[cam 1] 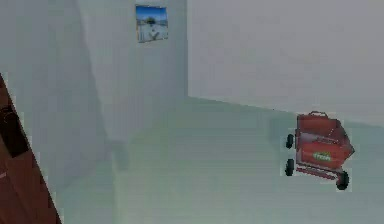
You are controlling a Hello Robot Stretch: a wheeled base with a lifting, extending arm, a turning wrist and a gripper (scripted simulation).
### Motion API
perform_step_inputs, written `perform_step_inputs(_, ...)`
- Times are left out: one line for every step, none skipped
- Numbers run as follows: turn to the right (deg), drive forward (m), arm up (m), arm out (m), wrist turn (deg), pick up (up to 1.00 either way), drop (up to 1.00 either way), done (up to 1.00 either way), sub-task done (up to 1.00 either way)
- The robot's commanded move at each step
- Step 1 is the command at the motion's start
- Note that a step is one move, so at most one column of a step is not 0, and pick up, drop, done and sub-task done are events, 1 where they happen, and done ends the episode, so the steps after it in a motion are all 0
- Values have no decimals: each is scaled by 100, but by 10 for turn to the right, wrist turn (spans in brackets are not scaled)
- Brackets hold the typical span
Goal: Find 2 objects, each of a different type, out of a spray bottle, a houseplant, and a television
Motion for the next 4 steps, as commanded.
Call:
perform_step_inputs(210,0,0,0,0,0,0,0,0)
perform_step_inputs(30,0,0,0,0,0,0,0,0)
perform_step_inputs(0,25,0,0,0,0,0,0,0)
perform_step_inputs(-450,0,0,0,0,0,0,0,0)
